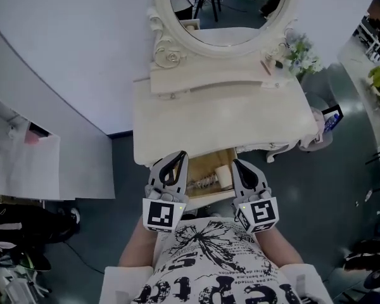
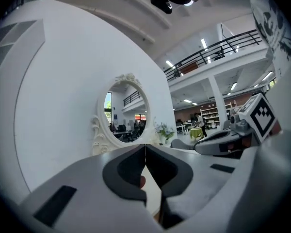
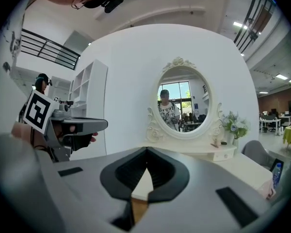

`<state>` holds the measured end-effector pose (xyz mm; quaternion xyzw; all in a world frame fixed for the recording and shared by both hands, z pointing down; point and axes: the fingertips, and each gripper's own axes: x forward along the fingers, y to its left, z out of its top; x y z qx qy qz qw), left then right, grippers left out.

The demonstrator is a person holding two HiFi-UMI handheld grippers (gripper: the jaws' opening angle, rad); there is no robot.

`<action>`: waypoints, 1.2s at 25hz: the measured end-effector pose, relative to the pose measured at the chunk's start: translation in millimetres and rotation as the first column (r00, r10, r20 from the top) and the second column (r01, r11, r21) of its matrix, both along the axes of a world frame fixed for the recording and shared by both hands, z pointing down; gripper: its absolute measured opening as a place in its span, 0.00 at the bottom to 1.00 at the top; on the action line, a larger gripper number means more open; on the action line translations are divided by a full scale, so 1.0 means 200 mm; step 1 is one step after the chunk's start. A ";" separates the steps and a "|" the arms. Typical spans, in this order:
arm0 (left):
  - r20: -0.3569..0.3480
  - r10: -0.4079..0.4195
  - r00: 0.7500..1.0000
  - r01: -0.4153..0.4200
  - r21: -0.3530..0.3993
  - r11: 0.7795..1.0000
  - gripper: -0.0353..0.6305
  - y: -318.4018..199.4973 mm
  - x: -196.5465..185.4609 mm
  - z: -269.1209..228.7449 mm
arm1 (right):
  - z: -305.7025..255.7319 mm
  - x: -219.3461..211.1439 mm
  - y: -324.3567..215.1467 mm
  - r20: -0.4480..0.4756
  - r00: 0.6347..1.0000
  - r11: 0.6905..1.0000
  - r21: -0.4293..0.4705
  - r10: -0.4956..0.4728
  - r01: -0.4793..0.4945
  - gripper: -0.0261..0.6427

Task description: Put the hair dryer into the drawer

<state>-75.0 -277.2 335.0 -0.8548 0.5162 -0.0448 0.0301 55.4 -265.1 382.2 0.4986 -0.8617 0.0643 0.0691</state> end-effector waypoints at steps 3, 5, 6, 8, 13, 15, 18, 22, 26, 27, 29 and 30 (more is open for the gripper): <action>-0.033 -0.068 0.997 0.068 -0.001 0.998 0.09 0.03 -0.12 -0.03 | -0.06 -0.06 -0.02 0.004 0.999 0.999 0.028 -0.035 0.035 0.06; -0.013 -0.098 0.995 0.098 -0.022 0.995 0.09 0.04 -0.19 0.00 | -0.09 -0.09 -0.03 0.004 0.999 0.998 0.040 -0.048 0.048 0.06; -0.002 -0.113 0.994 0.113 -0.032 0.993 0.09 0.04 -0.22 0.01 | -0.10 -0.10 -0.04 0.003 0.999 0.998 0.044 -0.052 0.052 0.06; 0.007 -0.142 0.990 0.143 -0.042 0.989 0.08 0.04 -0.27 0.01 | -0.11 -0.12 -0.05 -0.001 0.998 0.997 0.048 -0.058 0.058 0.06; -0.013 -0.181 0.983 0.181 -0.040 0.983 0.09 0.03 -0.33 -0.04 | -0.15 -0.15 -0.05 -0.017 0.998 0.996 0.062 -0.064 0.065 0.06; -0.019 -0.178 0.984 0.177 -0.042 0.983 0.08 0.04 -0.34 -0.05 | -0.17 -0.15 -0.05 -0.023 0.998 0.996 0.068 -0.064 0.066 0.06; -0.031 -0.154 0.988 0.152 -0.048 0.987 0.09 0.04 -0.32 -0.07 | -0.18 -0.15 -0.05 -0.028 0.998 0.995 0.074 -0.063 0.065 0.06; -0.064 -0.133 0.989 0.130 -0.054 0.990 0.09 0.05 -0.30 -0.09 | -0.19 -0.15 -0.06 -0.032 0.997 0.994 0.083 -0.063 0.066 0.06; -0.043 -0.138 0.989 0.136 -0.046 0.990 0.09 0.05 -0.30 -0.10 | -0.20 -0.14 -0.06 -0.031 0.997 0.993 0.091 -0.067 0.070 0.06; -0.040 -0.137 0.990 0.135 -0.047 0.990 0.09 0.05 -0.30 -0.10 | -0.20 -0.14 -0.06 -0.031 0.997 0.993 0.091 -0.069 0.071 0.06; -0.035 -0.133 0.990 0.131 -0.052 0.990 0.09 0.05 -0.29 -0.09 | -0.19 -0.14 -0.06 -0.031 0.997 0.993 0.088 -0.070 0.072 0.06; -0.033 -0.130 0.991 0.128 -0.056 0.990 0.09 0.05 -0.28 -0.08 | -0.19 -0.14 -0.06 -0.032 0.997 0.994 0.087 -0.069 0.072 0.06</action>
